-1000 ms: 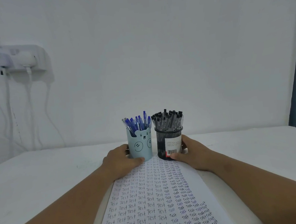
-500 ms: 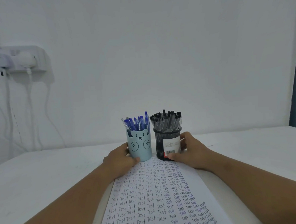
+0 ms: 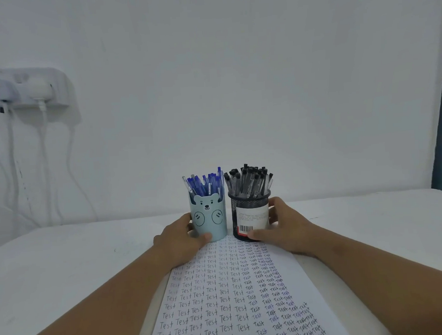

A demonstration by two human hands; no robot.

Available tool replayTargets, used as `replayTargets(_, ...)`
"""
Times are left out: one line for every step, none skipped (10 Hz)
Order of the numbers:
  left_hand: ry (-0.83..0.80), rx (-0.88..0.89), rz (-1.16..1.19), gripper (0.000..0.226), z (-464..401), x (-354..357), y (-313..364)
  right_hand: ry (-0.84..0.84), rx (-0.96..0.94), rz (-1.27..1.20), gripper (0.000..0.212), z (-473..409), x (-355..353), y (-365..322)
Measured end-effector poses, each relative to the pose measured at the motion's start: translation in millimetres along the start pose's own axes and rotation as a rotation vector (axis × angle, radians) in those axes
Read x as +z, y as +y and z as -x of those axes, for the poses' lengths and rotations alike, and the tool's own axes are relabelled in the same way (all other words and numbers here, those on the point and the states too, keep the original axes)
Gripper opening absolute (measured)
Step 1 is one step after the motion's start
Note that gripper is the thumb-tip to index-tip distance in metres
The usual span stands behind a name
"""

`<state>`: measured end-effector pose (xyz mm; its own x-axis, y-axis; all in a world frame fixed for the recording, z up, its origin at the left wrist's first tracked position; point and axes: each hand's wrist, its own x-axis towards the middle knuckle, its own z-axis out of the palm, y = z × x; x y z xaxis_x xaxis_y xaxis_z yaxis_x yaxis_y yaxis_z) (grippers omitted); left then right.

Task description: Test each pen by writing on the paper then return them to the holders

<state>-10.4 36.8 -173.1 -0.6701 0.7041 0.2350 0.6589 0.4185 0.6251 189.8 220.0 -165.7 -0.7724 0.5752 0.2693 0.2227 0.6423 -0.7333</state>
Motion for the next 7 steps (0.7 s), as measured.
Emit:
replayTargets(-0.013,0.002,-0.019,0.064,1,0,1,0.008,-0.003,0.006,0.078,-1,2,1)
replayTargets(-0.019,0.003,-0.097,0.063,4,0,6,0.014,0.002,-0.032,0.07,-2,3,1)
replayTargets(-0.034,0.002,-0.117,0.063,4,1,7,0.014,-0.006,-0.002,0.066,-1,3,1)
replayTargets(-0.03,0.003,-0.123,0.063,5,0,9,0.024,-0.001,0.02,0.068,0,3,0)
replayTargets(-0.046,0.008,-0.104,0.065,7,-2,8,0.036,-0.006,0.03,0.071,0,4,-1)
replayTargets(-0.063,0.012,-0.01,0.076,5,-3,2,0.026,-0.01,0.038,0.073,1,3,-2)
replayTargets(-0.101,-0.04,0.113,0.098,9,-11,1,0.02,0.012,0.053,0.083,6,-1,-1)
